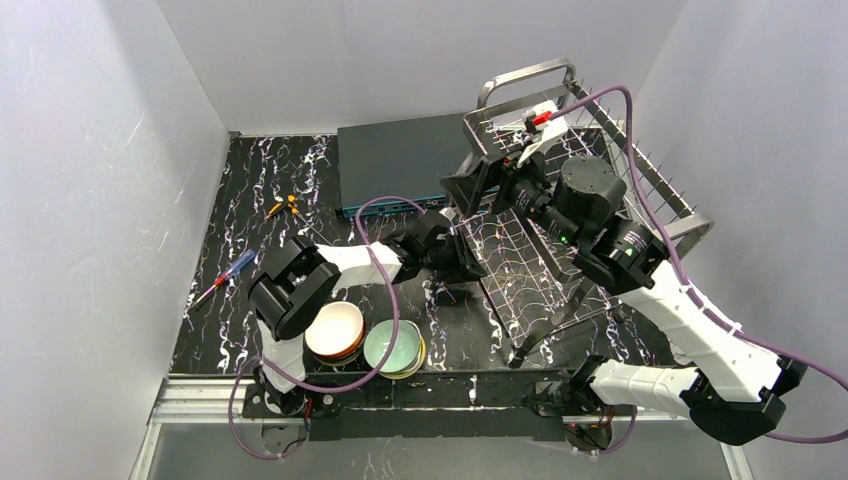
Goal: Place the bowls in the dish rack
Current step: Move the dish rack to the center of the board.
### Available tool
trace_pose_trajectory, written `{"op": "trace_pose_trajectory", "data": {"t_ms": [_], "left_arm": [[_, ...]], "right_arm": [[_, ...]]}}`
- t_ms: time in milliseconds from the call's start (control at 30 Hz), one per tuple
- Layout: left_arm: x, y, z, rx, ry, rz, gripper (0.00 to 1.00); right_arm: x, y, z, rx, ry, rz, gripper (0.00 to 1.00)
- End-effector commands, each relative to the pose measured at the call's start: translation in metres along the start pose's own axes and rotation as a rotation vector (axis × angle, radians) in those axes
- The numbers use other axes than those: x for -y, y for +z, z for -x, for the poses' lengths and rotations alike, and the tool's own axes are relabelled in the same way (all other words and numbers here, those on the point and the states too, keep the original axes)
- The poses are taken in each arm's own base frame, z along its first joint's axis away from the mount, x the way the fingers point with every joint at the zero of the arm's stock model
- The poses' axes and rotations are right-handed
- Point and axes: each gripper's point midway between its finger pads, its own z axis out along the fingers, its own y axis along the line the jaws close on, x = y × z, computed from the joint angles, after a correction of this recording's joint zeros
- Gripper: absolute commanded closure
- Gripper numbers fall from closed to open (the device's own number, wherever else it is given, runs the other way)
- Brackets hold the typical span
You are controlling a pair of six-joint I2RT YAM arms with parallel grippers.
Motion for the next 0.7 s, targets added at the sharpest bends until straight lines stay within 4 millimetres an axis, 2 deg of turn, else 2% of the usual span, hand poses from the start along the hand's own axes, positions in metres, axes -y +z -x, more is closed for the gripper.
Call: {"op": "trace_pose_trajectory", "data": {"t_ms": [0, 100, 167, 233, 367, 667], "left_arm": [[0.026, -0.031, 0.012, 0.047, 0.099, -0.05, 0.75], [0.029, -0.04, 0.013, 0.06, 0.148, -0.053, 0.44], [0.027, -0.046, 0.015, 0.076, 0.164, -0.035, 0.29], [0.024, -0.053, 0.017, 0.091, 0.177, -0.016, 0.2], [0.013, -0.071, 0.022, 0.121, 0.201, 0.048, 0.13], [-0.015, -0.157, 0.028, 0.168, 0.426, 0.291, 0.09]], "right_arm": [[0.001, -0.002, 0.011, 0.042, -0.009, -0.009, 0.01], [0.002, -0.003, 0.011, 0.043, -0.011, -0.009, 0.01], [0.001, -0.003, 0.011, 0.043, -0.013, -0.007, 0.01], [0.002, -0.004, 0.01, 0.043, -0.016, -0.009, 0.01], [0.002, -0.005, 0.01, 0.045, -0.017, -0.009, 0.01], [0.001, -0.017, 0.017, 0.085, -0.024, 0.004, 0.01]]}}
